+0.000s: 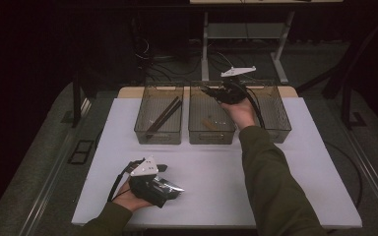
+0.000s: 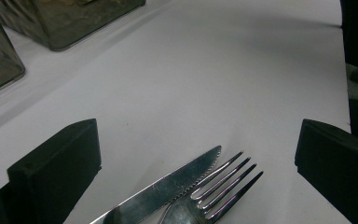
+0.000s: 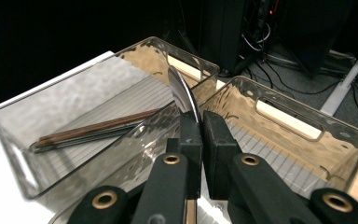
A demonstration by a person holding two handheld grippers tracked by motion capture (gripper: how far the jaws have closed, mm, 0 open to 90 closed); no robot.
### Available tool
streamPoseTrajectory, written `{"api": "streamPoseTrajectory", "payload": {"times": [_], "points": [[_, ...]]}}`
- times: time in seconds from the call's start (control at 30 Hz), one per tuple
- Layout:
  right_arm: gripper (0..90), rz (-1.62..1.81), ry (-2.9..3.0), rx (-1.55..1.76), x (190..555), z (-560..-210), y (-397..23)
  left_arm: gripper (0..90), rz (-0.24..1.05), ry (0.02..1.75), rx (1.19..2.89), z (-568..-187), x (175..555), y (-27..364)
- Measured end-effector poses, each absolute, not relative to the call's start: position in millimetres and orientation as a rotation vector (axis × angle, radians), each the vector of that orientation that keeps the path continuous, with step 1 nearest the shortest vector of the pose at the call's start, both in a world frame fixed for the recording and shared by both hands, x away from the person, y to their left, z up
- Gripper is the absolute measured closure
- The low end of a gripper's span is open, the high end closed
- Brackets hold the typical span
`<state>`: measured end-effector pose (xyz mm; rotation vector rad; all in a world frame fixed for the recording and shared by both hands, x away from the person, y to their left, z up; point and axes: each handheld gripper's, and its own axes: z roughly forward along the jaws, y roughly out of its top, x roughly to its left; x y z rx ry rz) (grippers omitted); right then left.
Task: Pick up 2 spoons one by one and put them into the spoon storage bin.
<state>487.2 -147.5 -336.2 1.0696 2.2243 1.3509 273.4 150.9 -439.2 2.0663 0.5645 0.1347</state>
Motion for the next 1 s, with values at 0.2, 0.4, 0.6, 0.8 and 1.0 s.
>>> {"api": "streamPoseTrajectory", "payload": {"times": [0.2,0.4,0.6,0.8,1.0], "points": [[87.3,1.354,2.225,1.109,501,-347,-137,0.0,0.131,0.55,2.066,-439,274,151],[87.3,1.333,2.221,1.139,508,-356,-134,0.0,0.126,0.558,2.061,-438,273,151],[87.2,1.259,2.25,1.185,511,-369,-131,0.0,0.135,0.552,2.059,-439,273,150],[86.6,1.15,2.311,1.195,512,-378,-126,0.0,0.124,0.549,2.064,-438,272,149],[78.9,1.038,2.37,1.179,510,-382,-124,0.0,0.12,0.546,2.064,-438,272,149]]}}
